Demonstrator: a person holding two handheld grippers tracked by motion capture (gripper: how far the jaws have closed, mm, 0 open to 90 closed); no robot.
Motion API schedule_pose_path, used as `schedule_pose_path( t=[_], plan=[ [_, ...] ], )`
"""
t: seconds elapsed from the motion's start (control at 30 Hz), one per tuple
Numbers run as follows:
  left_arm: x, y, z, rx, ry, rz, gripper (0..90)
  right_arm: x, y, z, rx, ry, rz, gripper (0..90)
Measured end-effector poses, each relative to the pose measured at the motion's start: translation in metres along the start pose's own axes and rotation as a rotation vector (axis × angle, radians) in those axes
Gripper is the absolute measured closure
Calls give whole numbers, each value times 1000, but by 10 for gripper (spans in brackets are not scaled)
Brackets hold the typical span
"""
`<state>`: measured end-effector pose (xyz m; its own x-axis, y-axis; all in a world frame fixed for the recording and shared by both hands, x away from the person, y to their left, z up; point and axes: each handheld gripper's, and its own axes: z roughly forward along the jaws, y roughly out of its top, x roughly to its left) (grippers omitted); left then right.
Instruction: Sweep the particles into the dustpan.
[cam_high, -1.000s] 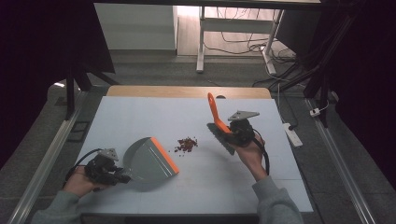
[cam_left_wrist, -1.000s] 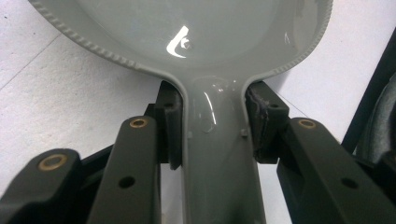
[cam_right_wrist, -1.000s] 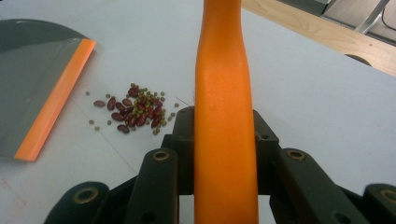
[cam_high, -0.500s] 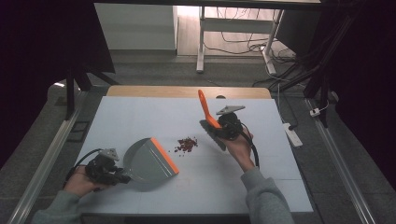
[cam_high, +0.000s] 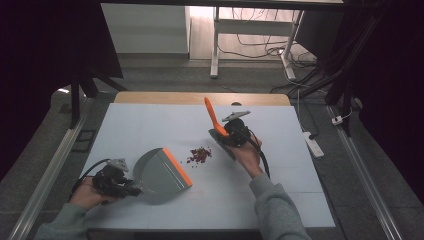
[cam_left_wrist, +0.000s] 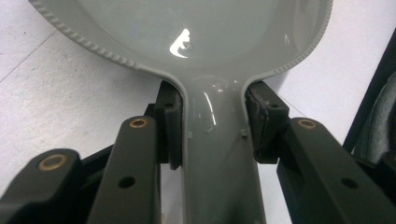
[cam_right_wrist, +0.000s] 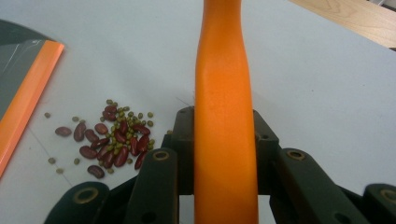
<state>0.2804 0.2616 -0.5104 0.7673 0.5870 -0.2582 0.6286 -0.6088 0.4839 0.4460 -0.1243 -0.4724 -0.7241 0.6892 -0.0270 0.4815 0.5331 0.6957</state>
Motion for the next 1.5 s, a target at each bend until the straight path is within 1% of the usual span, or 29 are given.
schedule_pose_path(
  t=[0.1,0.17,0.27,0.37,0.67,0.93,1.1,1.27,1.5],
  plan=[
    [0,0,0,-1,-3,1,616,1,3,5,7,-3,-5,706],
    [0,1,1,2,-5,3,617,3,5,8,22,-12,-20,706],
    [0,1,2,2,-10,0,617,3,8,13,28,-8,-16,707],
    [1,2,2,1,-12,-2,617,4,10,18,41,-9,-23,707],
    [2,3,3,5,-19,-2,617,12,15,28,63,-15,-47,707],
    [3,4,4,5,-24,-3,617,15,18,35,85,-22,-64,708],
    [2,5,5,7,-25,-2,617,16,20,40,98,-19,-59,708],
    [3,6,6,8,-31,-5,617,18,23,43,111,-23,-66,708],
    [3,6,6,9,-34,-7,617,19,25,44,122,-12,-61,708]
  ],
)
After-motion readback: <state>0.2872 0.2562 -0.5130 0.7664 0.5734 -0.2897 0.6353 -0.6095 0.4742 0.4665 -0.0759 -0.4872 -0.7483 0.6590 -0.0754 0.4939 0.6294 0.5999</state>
